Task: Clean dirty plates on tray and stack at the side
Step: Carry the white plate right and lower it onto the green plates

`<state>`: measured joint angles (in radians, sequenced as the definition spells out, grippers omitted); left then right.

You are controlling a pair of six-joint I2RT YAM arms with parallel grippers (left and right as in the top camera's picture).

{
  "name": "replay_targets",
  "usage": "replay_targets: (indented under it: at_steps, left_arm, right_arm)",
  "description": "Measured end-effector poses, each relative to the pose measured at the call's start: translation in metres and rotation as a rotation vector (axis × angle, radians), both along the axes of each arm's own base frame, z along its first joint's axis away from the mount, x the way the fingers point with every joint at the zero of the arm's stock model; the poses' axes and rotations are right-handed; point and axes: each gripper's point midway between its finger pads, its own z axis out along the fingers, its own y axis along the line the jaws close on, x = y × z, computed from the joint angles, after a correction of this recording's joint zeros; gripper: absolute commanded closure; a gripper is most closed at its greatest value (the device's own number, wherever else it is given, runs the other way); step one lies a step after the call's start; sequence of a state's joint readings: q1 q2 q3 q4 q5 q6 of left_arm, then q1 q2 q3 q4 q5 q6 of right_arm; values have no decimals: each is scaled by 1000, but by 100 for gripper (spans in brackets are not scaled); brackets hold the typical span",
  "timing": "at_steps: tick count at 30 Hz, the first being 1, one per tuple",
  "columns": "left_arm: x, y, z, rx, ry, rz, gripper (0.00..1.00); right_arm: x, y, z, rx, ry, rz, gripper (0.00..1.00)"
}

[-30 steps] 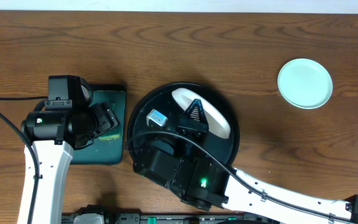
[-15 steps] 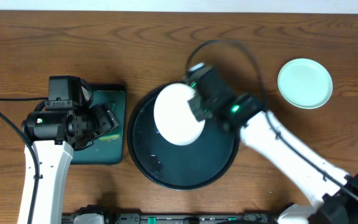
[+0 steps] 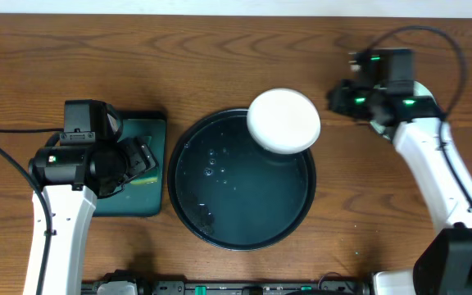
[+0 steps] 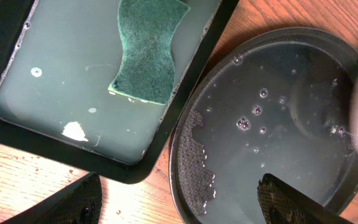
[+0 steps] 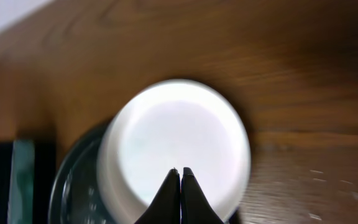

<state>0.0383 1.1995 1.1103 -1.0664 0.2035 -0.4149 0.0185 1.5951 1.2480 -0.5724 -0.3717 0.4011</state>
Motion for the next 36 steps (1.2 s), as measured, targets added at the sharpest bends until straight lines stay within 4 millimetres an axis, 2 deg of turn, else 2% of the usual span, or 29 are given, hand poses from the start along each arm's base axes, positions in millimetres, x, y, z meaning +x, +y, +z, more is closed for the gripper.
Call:
replay_targets:
  at_steps: [2, 6, 7, 8, 9, 10, 11, 16, 18, 21, 22, 24, 26, 29, 36]
  left_arm:
    - [0, 0, 0, 0, 0, 0, 19]
    - [0, 0, 0, 0, 1, 0, 19]
    - [0, 0, -1, 0, 3, 0, 19]
    - [0, 0, -1, 0, 4, 0, 19]
    - [0, 0, -2, 0, 6, 0, 19]
    - [1, 0, -2, 0, 9, 0, 19]
    - [1, 0, -3, 0, 13, 0, 19]
    - [2, 0, -7, -1, 32, 0, 19]
    - [2, 0, -9, -1, 37, 0, 19]
    - [2, 0, -10, -2, 41, 0, 19]
    - [2, 0, -10, -2, 42, 0, 19]
    - [2, 0, -10, -2, 42, 0, 19]
    - [2, 0, -10, -2, 42, 0, 19]
    - [2, 0, -10, -2, 42, 0, 19]
    - [2, 0, -10, -2, 42, 0, 19]
  right_arm:
    - [3, -30, 1, 26, 4, -72, 98]
    - [0, -66, 2, 73, 18, -142, 97]
    - [-3, -71, 0, 83, 32, -150, 88]
    - [-7, -74, -2, 85, 52, -155, 70]
    - [-11, -75, -5, 85, 70, -153, 60]
    - [-15, -74, -8, 79, 85, -140, 41]
    - [-18, -72, -10, 75, 96, -127, 34]
    - [-21, -44, -23, 40, 114, -10, 34]
    - [-20, -27, -37, 29, 126, 43, 29]
    - [-20, 1, -70, 17, 179, 111, 30]
    - [-22, 9, -84, 15, 214, 125, 38]
    - [-26, 18, -110, 12, 282, 117, 44]
    - [-29, 22, -134, 15, 362, 69, 43]
    - [-33, 19, -154, 27, 446, -38, 38]
    - [-22, 14, -154, 73, 472, -230, 37]
